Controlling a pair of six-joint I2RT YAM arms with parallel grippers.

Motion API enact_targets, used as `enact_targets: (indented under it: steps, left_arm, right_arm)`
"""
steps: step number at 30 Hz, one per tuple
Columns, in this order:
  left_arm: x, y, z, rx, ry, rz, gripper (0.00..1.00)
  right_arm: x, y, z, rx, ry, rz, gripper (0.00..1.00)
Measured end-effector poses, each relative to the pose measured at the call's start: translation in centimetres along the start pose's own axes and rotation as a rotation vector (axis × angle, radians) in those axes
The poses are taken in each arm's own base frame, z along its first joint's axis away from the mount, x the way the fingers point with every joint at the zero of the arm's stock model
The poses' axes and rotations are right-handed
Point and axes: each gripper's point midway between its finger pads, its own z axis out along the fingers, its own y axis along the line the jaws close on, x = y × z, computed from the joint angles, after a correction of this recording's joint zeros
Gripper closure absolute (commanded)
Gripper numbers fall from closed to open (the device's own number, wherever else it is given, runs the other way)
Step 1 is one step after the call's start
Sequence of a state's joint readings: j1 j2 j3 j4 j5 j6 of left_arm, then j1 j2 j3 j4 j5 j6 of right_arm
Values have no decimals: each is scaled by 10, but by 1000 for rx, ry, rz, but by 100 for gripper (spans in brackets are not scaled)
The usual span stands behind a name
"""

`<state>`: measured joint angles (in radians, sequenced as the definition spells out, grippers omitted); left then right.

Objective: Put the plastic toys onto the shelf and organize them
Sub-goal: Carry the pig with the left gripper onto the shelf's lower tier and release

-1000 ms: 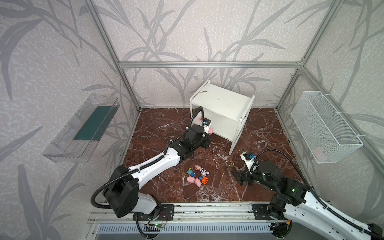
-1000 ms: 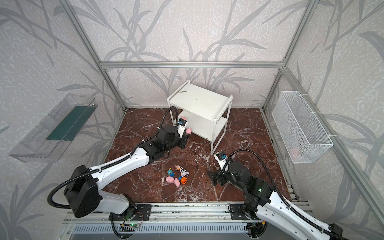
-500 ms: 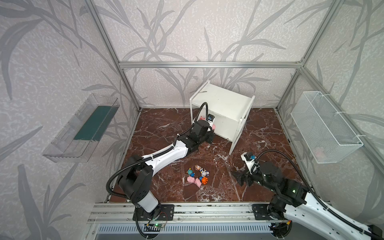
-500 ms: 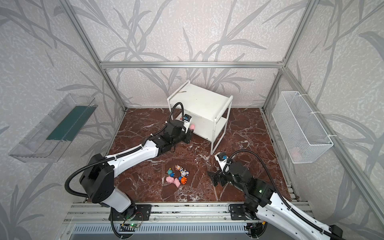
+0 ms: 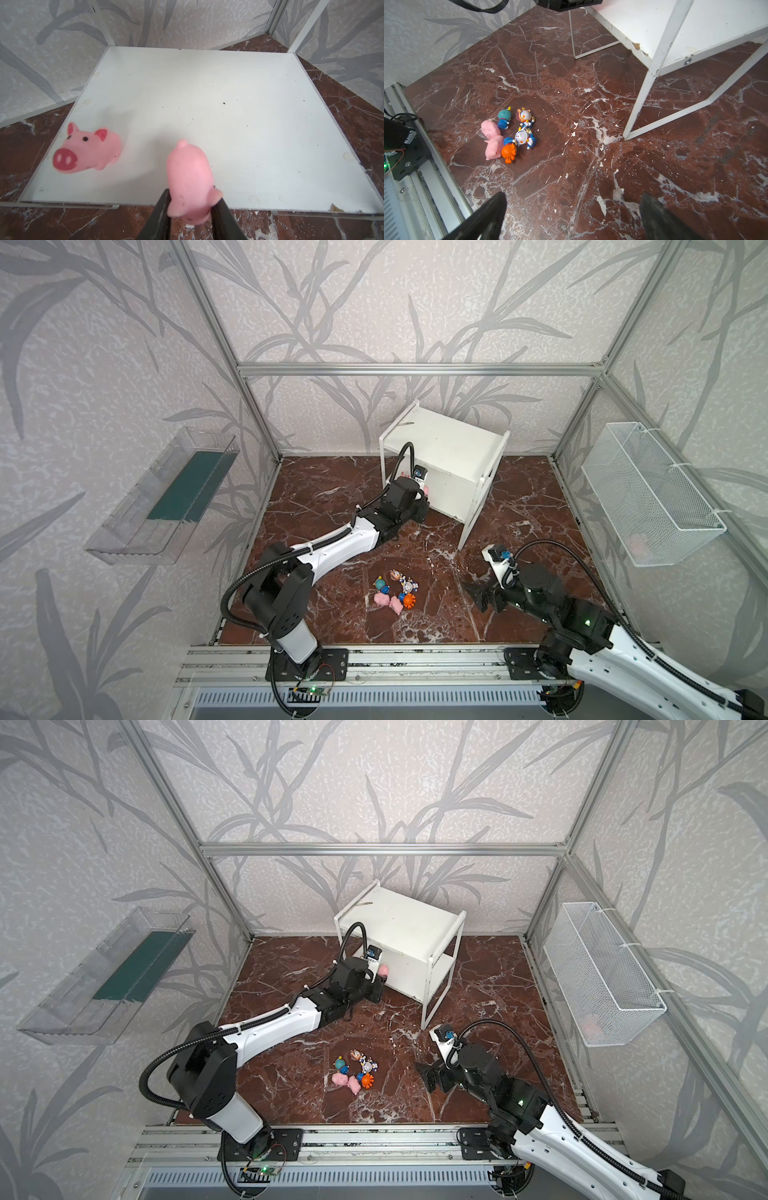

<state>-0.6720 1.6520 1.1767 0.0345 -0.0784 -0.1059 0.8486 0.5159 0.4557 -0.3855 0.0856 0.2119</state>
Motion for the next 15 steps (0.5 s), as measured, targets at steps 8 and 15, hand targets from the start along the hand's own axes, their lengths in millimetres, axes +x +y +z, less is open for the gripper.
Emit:
enact_targets:
  steps: [8, 15]
  left_arm:
    - [-1, 3, 0, -5, -4, -4, 58]
    - [-2, 6, 1, -10, -4, -8, 55]
  right_arm:
    - [0, 0, 0, 0, 0, 0, 1]
    - [0, 0, 0, -1, 1, 0, 1]
